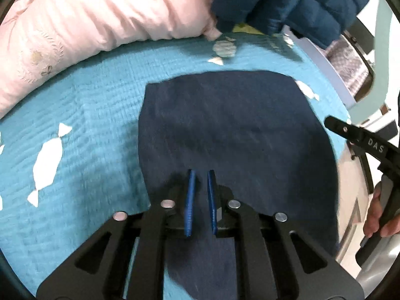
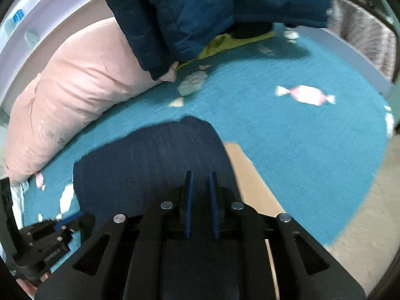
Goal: Fold large clothes
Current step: 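Press the folded denim bundle flat with both tools and release it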
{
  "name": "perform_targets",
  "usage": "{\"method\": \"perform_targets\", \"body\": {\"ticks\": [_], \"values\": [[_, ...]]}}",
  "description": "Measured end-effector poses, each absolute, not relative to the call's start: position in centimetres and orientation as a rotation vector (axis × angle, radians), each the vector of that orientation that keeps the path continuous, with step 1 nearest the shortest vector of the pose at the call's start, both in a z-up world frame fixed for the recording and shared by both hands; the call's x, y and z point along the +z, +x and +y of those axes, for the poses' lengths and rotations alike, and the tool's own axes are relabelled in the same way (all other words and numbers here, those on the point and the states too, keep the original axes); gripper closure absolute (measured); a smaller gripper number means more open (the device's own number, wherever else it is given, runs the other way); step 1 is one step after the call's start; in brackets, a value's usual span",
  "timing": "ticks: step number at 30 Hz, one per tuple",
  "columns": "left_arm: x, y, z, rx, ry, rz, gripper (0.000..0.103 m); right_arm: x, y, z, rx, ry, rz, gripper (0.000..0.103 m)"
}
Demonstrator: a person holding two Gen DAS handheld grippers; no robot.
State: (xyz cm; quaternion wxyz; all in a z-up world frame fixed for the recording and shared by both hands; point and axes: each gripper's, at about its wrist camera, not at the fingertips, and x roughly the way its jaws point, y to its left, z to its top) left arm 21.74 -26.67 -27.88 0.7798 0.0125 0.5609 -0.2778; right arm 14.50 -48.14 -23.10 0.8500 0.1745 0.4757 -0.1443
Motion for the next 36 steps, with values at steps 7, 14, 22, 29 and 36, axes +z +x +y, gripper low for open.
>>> {"method": "perform_targets", "body": {"ticks": [7,14,22,29,36], "values": [[-28.7,13.3,-26.3,-0.649,0.053,1.295,0.091,-23.8,2.6,-46.9,-0.415,0.548,1.116,0.069],[-34.7,10.7,-28.5,-0.644,0.172,1.312,0.091,-31.2,2.5,-46.8,-0.456,0.577,1.206,0.071],[-31.8,8.8,-27.7,-0.615,0.22,1.26,0.059,-27.0,1.1,-45.0,-0.452,0.525,1.155,0.065],[-27.2,6.2,-24.8,-0.599,0.246,1.159,0.034,-22.4,-1.9,-41.9,-0.433,0.485,1.021,0.016],[-23.4,4.8,-22.4,-0.572,0.265,1.075,0.018,-18.6,-3.9,-37.7,-0.399,0.437,0.932,0.016]]}}
